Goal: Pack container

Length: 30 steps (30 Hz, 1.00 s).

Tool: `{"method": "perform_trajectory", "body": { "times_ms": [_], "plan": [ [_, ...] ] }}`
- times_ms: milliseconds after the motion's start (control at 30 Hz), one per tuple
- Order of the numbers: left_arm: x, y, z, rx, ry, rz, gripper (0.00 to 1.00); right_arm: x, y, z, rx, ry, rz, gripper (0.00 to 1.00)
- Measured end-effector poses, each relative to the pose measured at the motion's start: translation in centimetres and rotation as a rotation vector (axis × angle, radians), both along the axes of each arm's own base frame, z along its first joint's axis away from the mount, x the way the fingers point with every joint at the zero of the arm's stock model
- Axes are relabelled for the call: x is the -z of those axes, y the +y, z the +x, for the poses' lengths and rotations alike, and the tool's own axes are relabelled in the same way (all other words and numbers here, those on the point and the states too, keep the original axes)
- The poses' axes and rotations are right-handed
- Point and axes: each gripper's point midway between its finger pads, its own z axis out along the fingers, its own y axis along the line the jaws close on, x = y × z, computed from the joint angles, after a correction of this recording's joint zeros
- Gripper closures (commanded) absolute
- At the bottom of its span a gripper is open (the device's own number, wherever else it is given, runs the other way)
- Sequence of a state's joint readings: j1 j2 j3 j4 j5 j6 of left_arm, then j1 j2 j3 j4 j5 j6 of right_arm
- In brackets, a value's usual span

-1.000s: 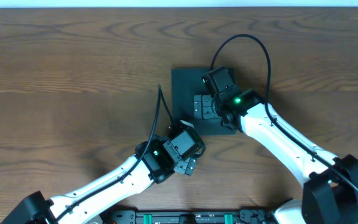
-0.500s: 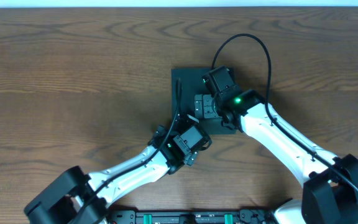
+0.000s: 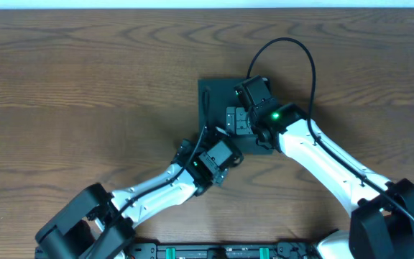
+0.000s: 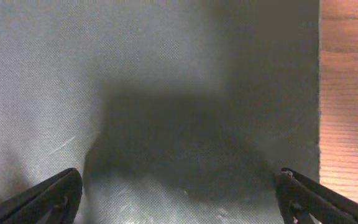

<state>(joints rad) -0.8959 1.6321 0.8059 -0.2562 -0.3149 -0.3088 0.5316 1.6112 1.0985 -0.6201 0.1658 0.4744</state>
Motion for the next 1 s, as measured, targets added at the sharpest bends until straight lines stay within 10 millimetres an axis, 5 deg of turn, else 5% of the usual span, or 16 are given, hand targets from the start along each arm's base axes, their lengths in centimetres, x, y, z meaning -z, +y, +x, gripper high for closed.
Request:
{"method": "perform_trajectory", "body": {
  "times_ms": [267, 767, 867, 1000],
  "plan": [
    [-1.2, 0.1, 2.8, -0.041, -0.086, -0.046, 0.04, 0.3, 0.1, -0.6, -0.019, 0.024, -0.004, 0.01],
    [-1.2, 1.2, 1.8, -0.018, -0.054, 0.017, 0.04, 0.3, 0.1, -0.6, -0.019, 0.024, -0.004, 0.01],
    [-3.5, 1.2, 1.0, 0.001, -0.075, -0.007, 0.04, 0.3, 0.2, -0.4, -0.019, 0.019, 0.0, 0.01],
    [-9.8, 1.0, -0.1, 0.024, -0.177, -0.132, 0.04, 0.2, 0.2, -0.6, -0.021, 0.024, 0.0, 0.01]
  ]
}}
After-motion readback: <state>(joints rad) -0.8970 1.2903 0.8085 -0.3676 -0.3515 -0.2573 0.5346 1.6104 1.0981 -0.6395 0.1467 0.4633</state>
